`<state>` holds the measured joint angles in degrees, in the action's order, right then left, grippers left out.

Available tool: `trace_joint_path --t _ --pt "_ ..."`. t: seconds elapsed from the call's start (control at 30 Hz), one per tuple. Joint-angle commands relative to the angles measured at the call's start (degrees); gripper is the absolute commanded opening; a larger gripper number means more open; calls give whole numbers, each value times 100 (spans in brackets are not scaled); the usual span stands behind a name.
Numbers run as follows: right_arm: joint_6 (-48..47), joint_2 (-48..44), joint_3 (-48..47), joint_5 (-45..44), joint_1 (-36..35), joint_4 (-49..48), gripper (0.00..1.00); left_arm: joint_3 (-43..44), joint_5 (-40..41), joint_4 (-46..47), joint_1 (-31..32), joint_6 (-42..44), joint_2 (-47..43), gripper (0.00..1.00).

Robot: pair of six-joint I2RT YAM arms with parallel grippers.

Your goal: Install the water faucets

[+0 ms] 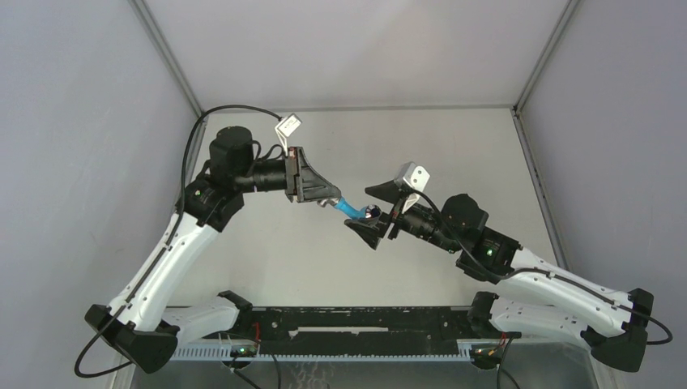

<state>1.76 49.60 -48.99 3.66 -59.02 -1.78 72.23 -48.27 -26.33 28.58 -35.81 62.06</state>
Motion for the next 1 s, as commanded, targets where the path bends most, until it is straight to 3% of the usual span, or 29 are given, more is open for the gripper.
trace_joint_path --t 0.0,0.17,0.47,0.77,0.87,0.97 --pt "-128 -92 -72 -155 -48 -46 92 398 -146 202 -66 74 -54 0" --pt "-162 -57 -58 -118 -54 7 87 372 -162 198 -74 82 -67 0" --pt "-165 -209 111 -77 -48 -134 87 388 -152 198 -85 91 -102 0" --pt "-159 -96 106 74 -54 -187 67 371 -148 163 -97 127 -91 0" --pt "-143 -146 83 -113 -48 -173 50 365 -139 171 -105 144 -94 0" --pt "-148 -179 83 -137 -31 -172 54 362 -144 163 -107 145 -105 0"
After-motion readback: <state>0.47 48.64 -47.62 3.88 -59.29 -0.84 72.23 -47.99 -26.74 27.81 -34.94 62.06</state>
